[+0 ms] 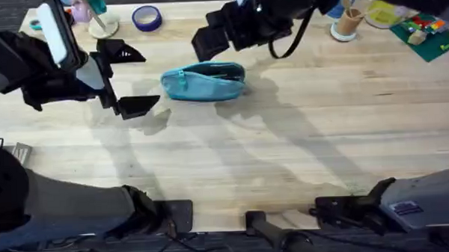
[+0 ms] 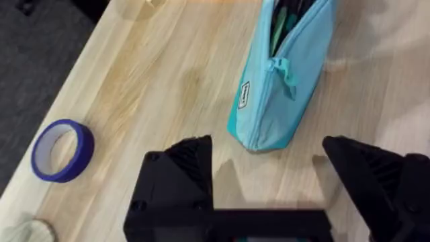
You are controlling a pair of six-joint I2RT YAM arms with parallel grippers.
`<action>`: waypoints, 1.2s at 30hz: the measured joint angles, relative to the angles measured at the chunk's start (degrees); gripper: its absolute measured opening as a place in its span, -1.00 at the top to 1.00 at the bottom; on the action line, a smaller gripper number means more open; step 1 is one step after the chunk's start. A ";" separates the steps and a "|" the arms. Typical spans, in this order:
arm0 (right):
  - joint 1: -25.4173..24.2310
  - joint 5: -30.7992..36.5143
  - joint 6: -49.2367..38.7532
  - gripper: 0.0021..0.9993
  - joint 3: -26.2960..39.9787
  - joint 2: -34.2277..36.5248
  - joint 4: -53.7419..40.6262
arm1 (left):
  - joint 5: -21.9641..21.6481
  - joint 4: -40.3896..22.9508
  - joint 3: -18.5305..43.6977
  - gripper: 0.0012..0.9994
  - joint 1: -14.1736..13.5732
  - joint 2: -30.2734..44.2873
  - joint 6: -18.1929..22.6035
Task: Unzip the bag, pick up the pens from the table one at a time and place them inside, then zip the bag closed.
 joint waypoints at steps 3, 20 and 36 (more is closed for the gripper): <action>2.17 -0.53 4.34 -0.99 0.00 0.00 -0.33 | 0.00 0.00 0.00 -0.99 1.08 0.00 1.35; 10.90 -1.14 14.21 -0.99 0.00 1.31 4.98 | -0.02 -0.07 0.00 -0.99 2.21 0.00 2.59; 15.26 3.04 25.07 -0.99 -15.72 3.19 28.33 | -0.04 -0.09 0.00 -0.99 2.21 0.00 2.74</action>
